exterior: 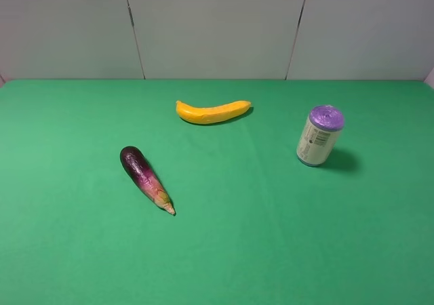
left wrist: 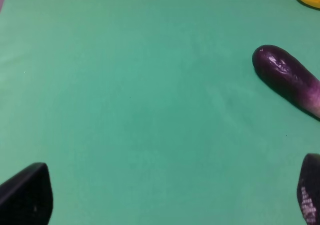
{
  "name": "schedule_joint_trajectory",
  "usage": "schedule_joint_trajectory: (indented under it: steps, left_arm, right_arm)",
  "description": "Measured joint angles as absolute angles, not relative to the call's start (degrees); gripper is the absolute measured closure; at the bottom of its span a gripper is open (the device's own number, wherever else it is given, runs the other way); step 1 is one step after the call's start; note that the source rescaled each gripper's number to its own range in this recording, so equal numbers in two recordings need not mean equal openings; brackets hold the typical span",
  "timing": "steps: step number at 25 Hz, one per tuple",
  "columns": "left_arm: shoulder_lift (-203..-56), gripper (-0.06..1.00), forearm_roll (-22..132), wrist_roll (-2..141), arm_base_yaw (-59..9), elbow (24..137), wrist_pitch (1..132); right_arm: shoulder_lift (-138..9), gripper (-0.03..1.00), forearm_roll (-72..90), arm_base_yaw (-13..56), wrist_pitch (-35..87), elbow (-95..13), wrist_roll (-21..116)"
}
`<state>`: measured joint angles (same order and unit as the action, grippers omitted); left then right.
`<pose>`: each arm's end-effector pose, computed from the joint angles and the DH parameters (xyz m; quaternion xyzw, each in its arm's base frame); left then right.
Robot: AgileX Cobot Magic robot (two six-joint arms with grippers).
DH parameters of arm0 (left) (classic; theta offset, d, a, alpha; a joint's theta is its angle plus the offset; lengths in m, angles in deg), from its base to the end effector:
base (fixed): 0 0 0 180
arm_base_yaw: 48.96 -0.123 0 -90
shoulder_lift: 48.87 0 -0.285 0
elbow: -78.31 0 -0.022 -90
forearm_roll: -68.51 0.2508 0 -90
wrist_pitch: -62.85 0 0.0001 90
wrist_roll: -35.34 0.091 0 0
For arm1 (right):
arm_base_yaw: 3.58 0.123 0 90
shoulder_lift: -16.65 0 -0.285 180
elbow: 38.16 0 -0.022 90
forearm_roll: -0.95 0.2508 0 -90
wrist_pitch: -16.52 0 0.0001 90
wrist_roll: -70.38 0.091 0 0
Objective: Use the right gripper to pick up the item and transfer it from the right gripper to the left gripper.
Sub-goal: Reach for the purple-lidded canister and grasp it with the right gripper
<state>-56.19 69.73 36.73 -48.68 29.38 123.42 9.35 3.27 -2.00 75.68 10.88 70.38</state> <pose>-0.0052 0.0017 0.2758 0.0120 0.8517 0.0157 0.5237 -0.0042 0.0031 0.2773 -0.0122 0.8455 0.0276 0.5332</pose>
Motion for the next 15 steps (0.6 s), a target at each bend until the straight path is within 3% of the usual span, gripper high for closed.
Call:
schedule_joint_trajectory:
  steps: [15]
  left_arm:
    - [-56.2, 0.01, 69.7, 36.7, -48.7, 29.4, 123.4]
  right_arm:
    - [2.8, -0.03, 3.5, -2.0, 75.7, 10.3, 70.4]
